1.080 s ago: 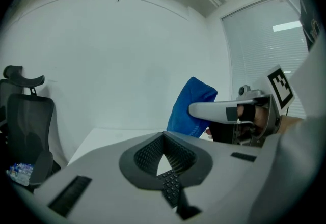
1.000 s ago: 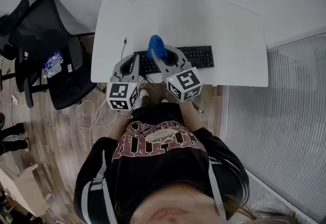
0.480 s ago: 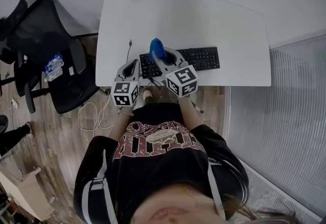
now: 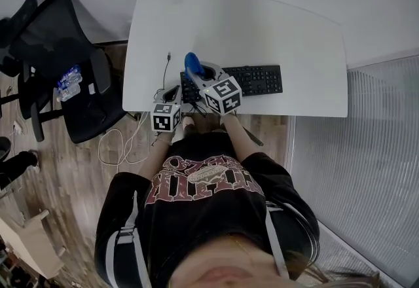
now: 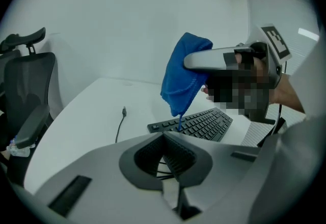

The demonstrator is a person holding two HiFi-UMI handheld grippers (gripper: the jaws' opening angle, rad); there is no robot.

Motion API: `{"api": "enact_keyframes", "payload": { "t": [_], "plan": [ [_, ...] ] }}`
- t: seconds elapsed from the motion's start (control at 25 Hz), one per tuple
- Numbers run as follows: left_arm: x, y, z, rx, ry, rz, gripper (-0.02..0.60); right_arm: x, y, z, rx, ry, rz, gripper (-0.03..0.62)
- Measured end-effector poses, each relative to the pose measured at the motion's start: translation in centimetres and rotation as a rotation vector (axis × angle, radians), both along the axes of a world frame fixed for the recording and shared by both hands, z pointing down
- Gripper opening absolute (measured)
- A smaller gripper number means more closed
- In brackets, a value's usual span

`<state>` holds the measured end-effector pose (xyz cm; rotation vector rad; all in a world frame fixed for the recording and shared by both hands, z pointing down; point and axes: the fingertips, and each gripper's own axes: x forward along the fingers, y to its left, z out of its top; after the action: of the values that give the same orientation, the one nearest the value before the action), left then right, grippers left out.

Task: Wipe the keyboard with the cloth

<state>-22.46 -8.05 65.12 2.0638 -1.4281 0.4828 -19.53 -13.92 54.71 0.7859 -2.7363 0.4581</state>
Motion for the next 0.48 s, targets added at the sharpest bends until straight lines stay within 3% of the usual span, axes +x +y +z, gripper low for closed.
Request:
{"api": "enact_keyframes", "payload": {
  "t": [0.2, 0.48],
  "plan": [
    [0.4, 0.6, 1.9, -0.062, -0.022, -0.004, 0.035, -1.3, -0.2, 1.9, -0.082, -0.040, -0.034, 0.055],
    [0.7, 0.7, 3.0, -0.087, -0.055, 0.002, 0.035, -3.6, 0.1, 5.1, -0.135, -0.013, -0.077, 0.056]
  ]
}}
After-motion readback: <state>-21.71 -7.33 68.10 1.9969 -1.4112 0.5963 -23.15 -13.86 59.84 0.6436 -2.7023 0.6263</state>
